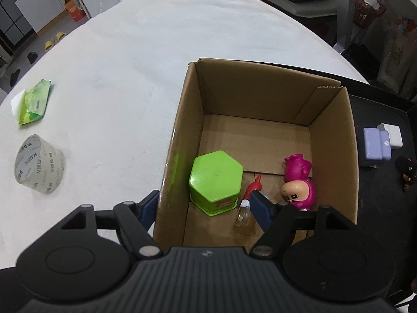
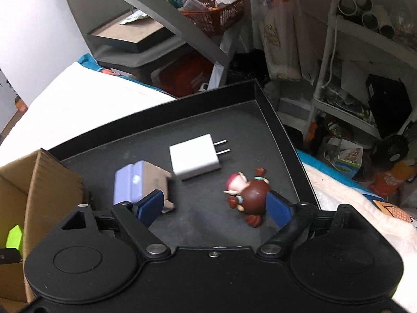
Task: Organize rigid objects
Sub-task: 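Move the right gripper to the brown doll on the tray and grasp it, then carry the brown doll into the box and open the right gripper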
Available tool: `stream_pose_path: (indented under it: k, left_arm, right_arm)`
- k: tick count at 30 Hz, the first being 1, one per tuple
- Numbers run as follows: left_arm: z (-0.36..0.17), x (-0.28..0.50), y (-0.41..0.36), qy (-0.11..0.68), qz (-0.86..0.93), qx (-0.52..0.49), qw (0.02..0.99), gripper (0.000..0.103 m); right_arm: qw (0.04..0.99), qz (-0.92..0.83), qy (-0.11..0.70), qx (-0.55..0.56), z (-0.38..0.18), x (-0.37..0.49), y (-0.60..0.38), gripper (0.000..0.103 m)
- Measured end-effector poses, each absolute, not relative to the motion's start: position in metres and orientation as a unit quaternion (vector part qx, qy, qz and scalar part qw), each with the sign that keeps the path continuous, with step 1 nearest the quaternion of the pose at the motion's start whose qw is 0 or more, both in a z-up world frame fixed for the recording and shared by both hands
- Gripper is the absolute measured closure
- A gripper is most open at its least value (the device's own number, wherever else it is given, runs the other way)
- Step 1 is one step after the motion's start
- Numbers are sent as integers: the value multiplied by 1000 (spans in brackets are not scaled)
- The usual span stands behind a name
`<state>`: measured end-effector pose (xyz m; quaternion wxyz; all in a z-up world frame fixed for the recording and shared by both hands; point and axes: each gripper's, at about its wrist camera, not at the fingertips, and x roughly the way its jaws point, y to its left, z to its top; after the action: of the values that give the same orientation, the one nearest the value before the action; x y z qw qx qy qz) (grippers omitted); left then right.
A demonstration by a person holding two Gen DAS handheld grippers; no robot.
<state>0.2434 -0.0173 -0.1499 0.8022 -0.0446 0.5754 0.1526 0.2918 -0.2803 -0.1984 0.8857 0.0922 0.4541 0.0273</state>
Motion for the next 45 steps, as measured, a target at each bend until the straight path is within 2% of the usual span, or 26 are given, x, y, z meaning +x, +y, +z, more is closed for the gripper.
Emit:
stream_pose_path:
  k: [4, 5, 6, 8, 19, 45]
  left_arm:
    - [-150, 245, -20, 580, 159, -43, 798, 30]
    - [-150, 245, -21, 580, 160, -41, 797, 30]
    - [-149, 245, -22, 580, 161, -40, 798, 30]
    - [-148, 244, -22, 579, 161, -37, 798, 30]
    - [-145, 242, -24, 576, 158, -34, 802, 30]
    - [-127, 221, 22, 551, 115, -100, 821, 30]
  right_arm:
    - [889, 30, 449, 80, -205, 297, -280, 20]
    - [889, 28, 451, 78, -209, 298, -280, 28]
    - [886, 24, 457, 76, -214, 299, -282, 45]
    - [890, 17, 451, 66, -218, 298, -284, 60]
    - [898, 42, 424, 110, -193, 288, -292, 61]
    - [907, 164, 371, 112, -122, 268, -214, 61]
